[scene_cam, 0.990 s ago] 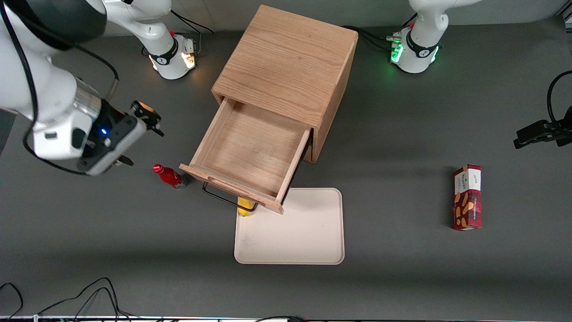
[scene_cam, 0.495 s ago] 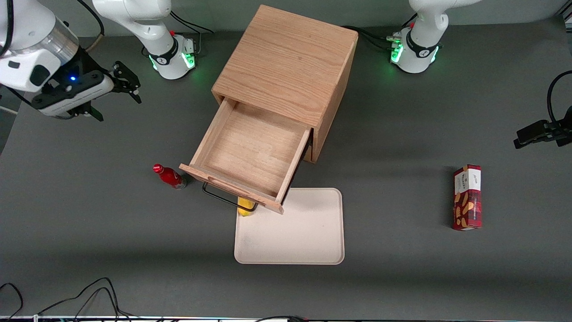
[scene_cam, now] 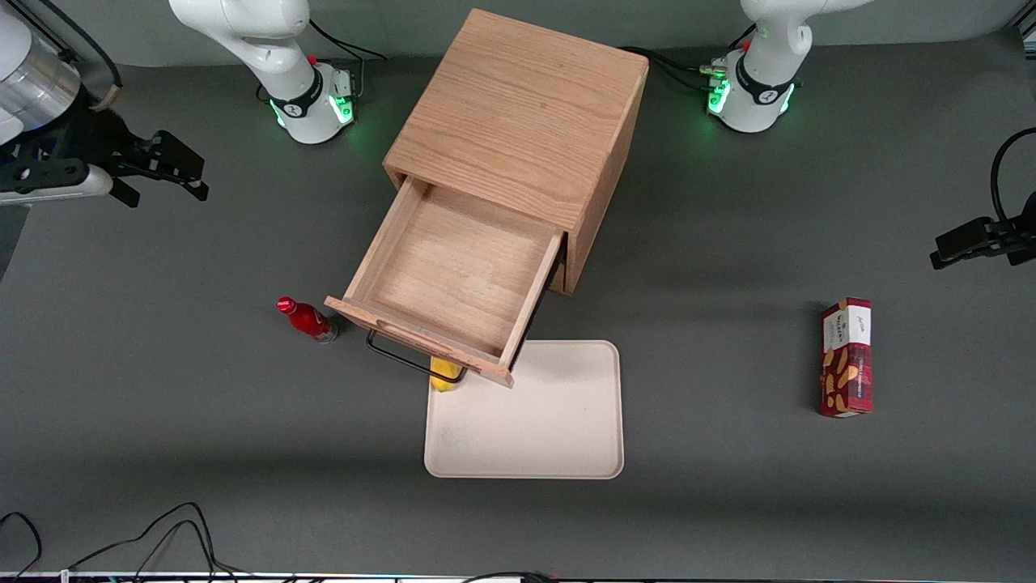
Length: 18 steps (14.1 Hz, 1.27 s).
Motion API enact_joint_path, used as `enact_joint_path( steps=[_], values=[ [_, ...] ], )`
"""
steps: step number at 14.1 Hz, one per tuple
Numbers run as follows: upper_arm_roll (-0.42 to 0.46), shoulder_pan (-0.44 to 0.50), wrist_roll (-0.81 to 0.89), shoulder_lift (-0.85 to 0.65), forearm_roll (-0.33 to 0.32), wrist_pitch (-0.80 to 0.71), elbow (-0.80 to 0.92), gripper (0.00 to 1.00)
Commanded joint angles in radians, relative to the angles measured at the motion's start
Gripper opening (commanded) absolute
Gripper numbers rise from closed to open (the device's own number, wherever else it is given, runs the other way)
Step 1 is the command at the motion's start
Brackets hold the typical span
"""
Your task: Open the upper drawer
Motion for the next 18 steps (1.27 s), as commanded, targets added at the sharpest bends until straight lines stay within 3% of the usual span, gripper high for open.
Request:
enact_joint_path(
  steps=[1, 6, 7, 8, 9, 12, 16, 18],
  values=[
    [0.008, -0.060, 0.026, 0.023, 0.013, -0.050, 0.041, 1.00],
    [0.002, -0.049, -0.038, 0.058, -0.030, -0.059, 0.086, 1.00],
    [-0.033, 0.012, -0.055, 0.062, -0.081, -0.069, 0.092, 1.00],
    [-0.147, 0.128, -0.077, 0.065, -0.108, -0.107, 0.099, 1.00],
    [-0.229, 0.209, -0.078, 0.070, -0.102, -0.125, 0.112, 1.00],
    [-0.244, 0.227, -0.077, 0.079, -0.090, -0.125, 0.115, 1.00],
    [-0.316, 0.334, -0.069, 0.127, -0.079, -0.113, 0.118, 1.00],
    [-0.305, 0.313, -0.065, 0.139, -0.079, -0.113, 0.123, 1.00]
  ],
)
